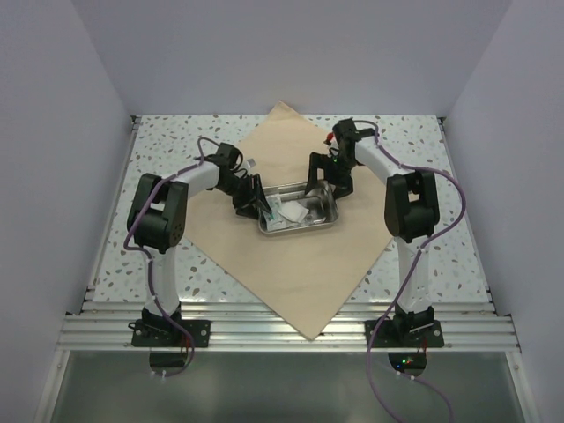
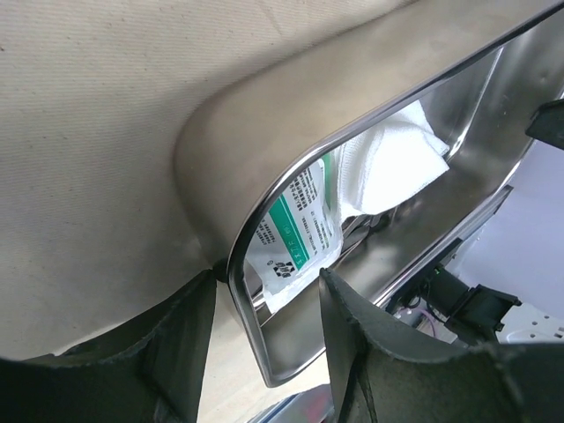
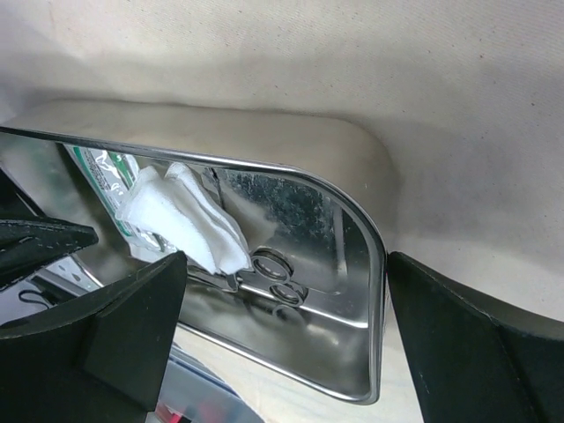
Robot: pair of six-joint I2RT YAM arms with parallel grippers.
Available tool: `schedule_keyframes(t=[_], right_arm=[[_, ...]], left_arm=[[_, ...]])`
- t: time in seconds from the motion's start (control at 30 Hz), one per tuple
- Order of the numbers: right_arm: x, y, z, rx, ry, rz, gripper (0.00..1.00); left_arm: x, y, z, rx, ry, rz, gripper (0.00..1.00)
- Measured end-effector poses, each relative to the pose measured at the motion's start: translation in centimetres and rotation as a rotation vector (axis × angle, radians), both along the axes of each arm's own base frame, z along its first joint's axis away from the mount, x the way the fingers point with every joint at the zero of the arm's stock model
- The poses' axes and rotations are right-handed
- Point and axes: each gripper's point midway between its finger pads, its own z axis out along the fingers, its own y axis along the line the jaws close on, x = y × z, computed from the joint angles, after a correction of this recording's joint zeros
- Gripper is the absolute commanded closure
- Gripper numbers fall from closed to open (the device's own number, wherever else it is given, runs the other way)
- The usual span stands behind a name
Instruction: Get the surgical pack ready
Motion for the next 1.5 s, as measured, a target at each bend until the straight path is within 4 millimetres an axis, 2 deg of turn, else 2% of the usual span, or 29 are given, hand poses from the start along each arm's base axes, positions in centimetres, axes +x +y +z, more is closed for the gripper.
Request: schedule_keyframes(t=[0.27, 0.4, 0.53, 0.63, 0.73, 0.83, 0.93, 1.03, 1.13, 1.27, 1.5], right_arm=[[0.8, 0.2, 0.5, 0.01, -0.018, -0.006, 0.01], [1.1, -0.3, 0.8, 0.028, -0.003, -0.026, 0.01], [1.5, -1.2, 1.4, 0.023, -0.006, -0.041, 0.01], [1.4, -2.6, 1.3, -0.033, -0.005, -0.05, 0.01], [1.0, -4.1, 1.6, -0.098, -0.013, -0.052, 0.01], [0.4, -5.0, 3.3, -0.123, -0.047, -0.056, 0.01], [-0.6, -5.2, 5.3, -0.107, -0.078, -0.053, 0.01], [-2.0, -5.2, 5.9, -0.087, -0.078, -0.044, 0.01], [-3.6, -5.2, 5.3, -0.074, -0.049, -0.032, 0.01], [-5.0, -5.1, 3.8, -0.061, 0.0, -0.022, 0.01], [-4.5, -4.3, 3.0, -0.03, -0.005, -0.016, 0.01]], left_arm=[[0.1, 0.0, 0.1, -0.001, 0.001, -0.002, 0.36], [0.1, 0.0, 0.2, -0.01, -0.003, -0.007, 0.34], [0.3, 0.4, 0.3, -0.015, -0.011, -0.009, 0.33], [0.4, 1.2, 0.5, -0.017, -0.018, 0.001, 0.32], [0.3, 2.3, 1.3, -0.017, -0.034, 0.011, 0.32], [0.4, 3.2, 2.7, -0.019, -0.068, 0.015, 0.32], [0.4, 4.0, 4.3, -0.024, -0.111, 0.02, 0.35], [0.3, 4.5, 5.7, -0.036, -0.145, 0.026, 0.37], [0.2, 5.4, 6.7, -0.043, -0.164, 0.045, 0.37], [0.1, 6.9, 6.9, -0.044, -0.167, 0.074, 0.38], [-1.6, 6.8, 5.0, -0.082, -0.101, 0.092, 0.4]])
